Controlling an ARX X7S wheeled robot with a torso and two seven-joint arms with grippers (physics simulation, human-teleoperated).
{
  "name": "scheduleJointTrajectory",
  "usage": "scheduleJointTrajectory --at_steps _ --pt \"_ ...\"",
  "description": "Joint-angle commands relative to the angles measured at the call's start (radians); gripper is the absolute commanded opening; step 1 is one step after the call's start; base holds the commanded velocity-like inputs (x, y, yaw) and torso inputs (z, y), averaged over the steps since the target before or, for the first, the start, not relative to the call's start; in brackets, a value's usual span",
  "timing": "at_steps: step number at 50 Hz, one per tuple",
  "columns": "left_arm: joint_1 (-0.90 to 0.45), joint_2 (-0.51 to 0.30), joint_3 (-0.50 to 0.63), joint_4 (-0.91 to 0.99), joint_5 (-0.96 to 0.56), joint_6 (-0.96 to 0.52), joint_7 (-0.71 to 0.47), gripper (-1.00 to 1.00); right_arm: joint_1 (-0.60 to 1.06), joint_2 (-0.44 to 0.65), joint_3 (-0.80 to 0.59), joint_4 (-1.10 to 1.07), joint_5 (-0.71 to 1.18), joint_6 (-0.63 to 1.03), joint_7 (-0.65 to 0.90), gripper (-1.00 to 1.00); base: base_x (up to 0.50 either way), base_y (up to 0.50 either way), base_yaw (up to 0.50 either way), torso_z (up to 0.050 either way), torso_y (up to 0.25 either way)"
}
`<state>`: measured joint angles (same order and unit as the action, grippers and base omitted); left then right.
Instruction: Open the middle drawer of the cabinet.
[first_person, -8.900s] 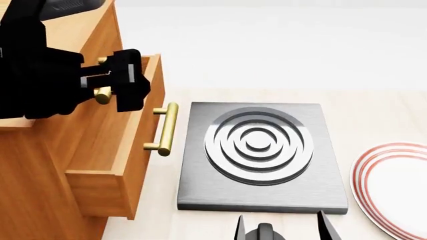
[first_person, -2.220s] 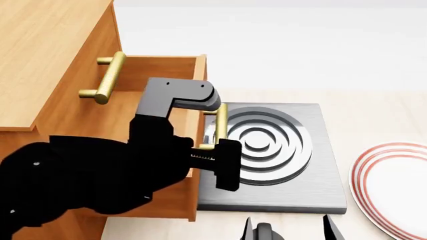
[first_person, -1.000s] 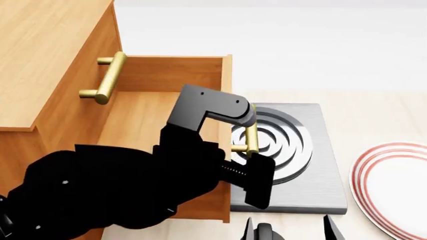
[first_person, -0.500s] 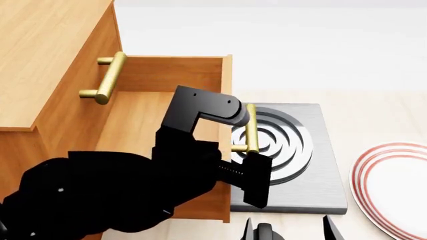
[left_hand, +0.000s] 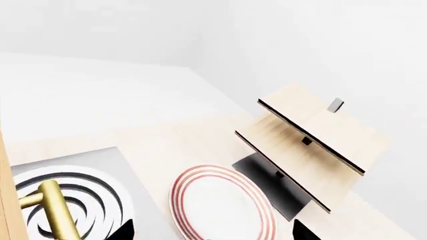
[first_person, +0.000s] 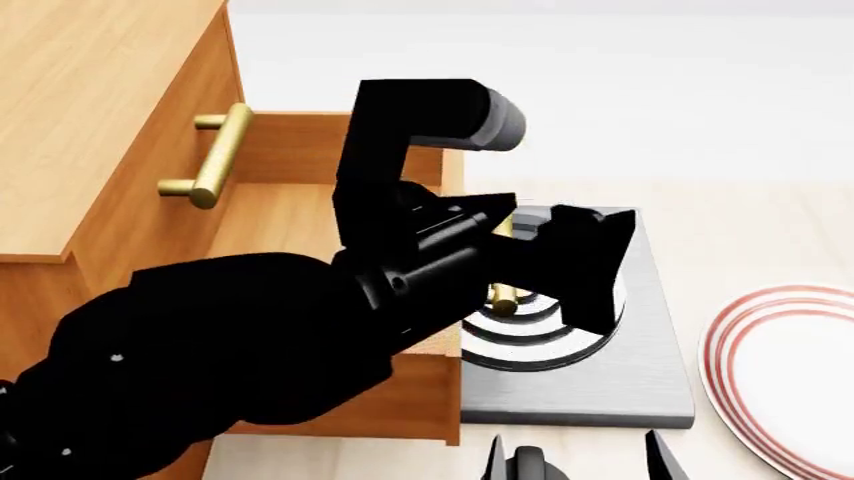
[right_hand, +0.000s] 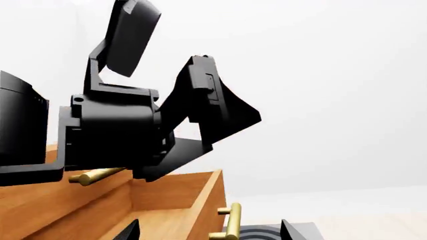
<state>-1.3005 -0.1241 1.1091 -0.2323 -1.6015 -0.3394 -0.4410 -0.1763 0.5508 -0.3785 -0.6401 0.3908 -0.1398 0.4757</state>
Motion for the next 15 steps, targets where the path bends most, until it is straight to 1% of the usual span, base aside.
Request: scheduleJointTrajectory --at_steps 1,15 --pt "-0.015 0.011 -0.025 0.016 0.015 0.057 0.017 1.00 0.003 0.001 -0.002 -0.001 0.000 0.002 0.002 1.00 0.00 0.00 0.00 0.000 0.000" --pt "-0.032 -0.001 -0.017 0.025 0.032 0.057 0.013 1.00 0.005 0.003 -0.003 -0.003 0.001 0.003 0.005 1.00 0.00 0.00 0.00 0.000 0.000"
